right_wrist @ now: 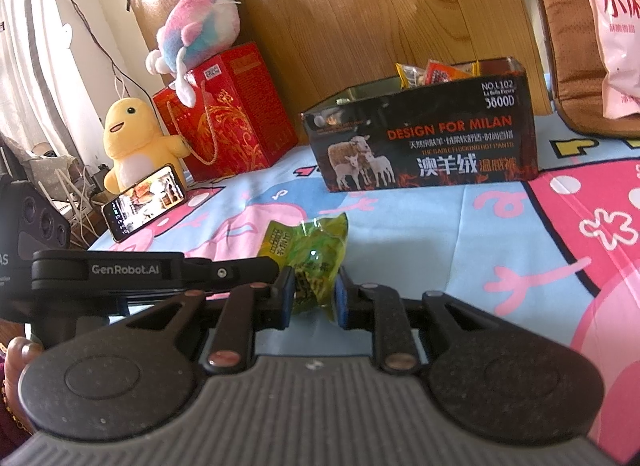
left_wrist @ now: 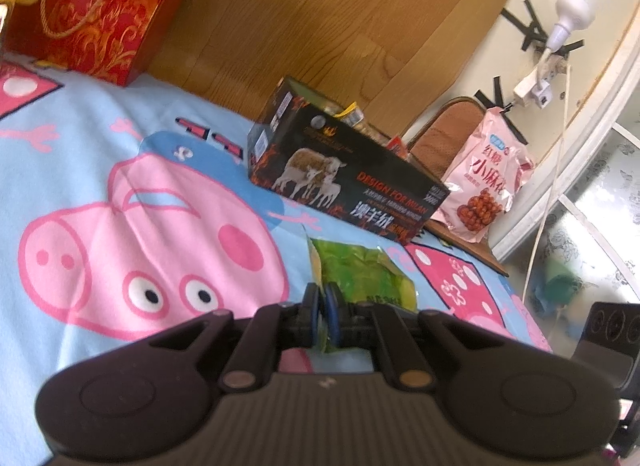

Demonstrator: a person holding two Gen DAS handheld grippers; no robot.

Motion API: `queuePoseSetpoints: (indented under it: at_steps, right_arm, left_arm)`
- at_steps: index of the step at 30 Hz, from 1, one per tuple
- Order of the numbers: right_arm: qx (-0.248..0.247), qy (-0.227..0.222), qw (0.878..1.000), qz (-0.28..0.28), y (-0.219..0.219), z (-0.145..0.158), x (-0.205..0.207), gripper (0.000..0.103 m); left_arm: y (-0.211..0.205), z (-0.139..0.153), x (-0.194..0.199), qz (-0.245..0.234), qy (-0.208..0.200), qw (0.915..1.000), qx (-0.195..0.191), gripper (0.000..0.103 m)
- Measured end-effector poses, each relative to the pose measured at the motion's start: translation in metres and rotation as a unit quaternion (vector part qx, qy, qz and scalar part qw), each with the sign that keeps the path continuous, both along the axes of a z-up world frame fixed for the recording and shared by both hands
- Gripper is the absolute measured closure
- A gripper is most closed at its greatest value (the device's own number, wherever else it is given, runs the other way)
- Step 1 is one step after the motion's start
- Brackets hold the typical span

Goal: Organize snacks
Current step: 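Carry the light green pouch into the tin box and open the right tool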

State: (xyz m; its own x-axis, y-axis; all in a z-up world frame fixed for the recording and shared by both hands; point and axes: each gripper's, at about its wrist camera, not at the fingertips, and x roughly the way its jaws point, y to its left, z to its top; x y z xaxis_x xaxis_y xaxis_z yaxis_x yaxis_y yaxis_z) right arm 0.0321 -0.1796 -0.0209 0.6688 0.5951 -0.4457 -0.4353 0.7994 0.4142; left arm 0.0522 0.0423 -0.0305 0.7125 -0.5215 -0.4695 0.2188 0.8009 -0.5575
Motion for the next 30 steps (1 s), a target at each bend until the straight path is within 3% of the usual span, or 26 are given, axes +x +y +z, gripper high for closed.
queuePoseSetpoints:
  at_steps: [5,12,14,17,21,24,26,30]
  right_arm:
    - [0.02,-0.021,1.0,-0.001,-0.006,0.006,-0.004,0.082]
    - [0.057,-0.07,0.996,-0.016,-0.022,0.053,0.028,0.082]
    - [0.049,-0.085,0.995,-0.02,-0.022,0.071,0.051,0.082]
    - [0.011,-0.099,0.995,-0.026,-0.016,0.085,0.092,0.082]
    - [-0.043,-0.063,0.996,-0.043,-0.009,0.074,0.145,0.071]
    - [-0.069,-0.058,0.993,-0.071,-0.012,0.066,0.155,0.061]
    - [-0.041,-0.067,0.993,-0.093,-0.027,0.066,0.147,0.051]
    - [-0.001,-0.075,0.989,-0.13,-0.048,0.067,0.119,0.05]
  left_arm:
    - [0.002,0.01,0.004,-0.004,0.001,0.9998,-0.017,0.098]
    - [-0.008,0.075,0.053,-0.015,-0.075,0.9971,-0.003,0.098]
    - [-0.014,0.087,0.081,-0.012,-0.089,0.9958,0.019,0.098]
    - [-0.023,0.089,0.127,-0.008,-0.067,0.9969,0.04,0.097]
    - [-0.035,0.077,0.161,0.013,-0.037,0.9955,0.086,0.088]
    - [-0.032,0.078,0.159,0.02,-0.047,0.9952,0.083,0.083]
    - [-0.027,0.083,0.148,0.028,-0.064,0.9945,0.078,0.079]
    - [-0.021,0.093,0.117,0.036,-0.074,0.9942,0.069,0.079]
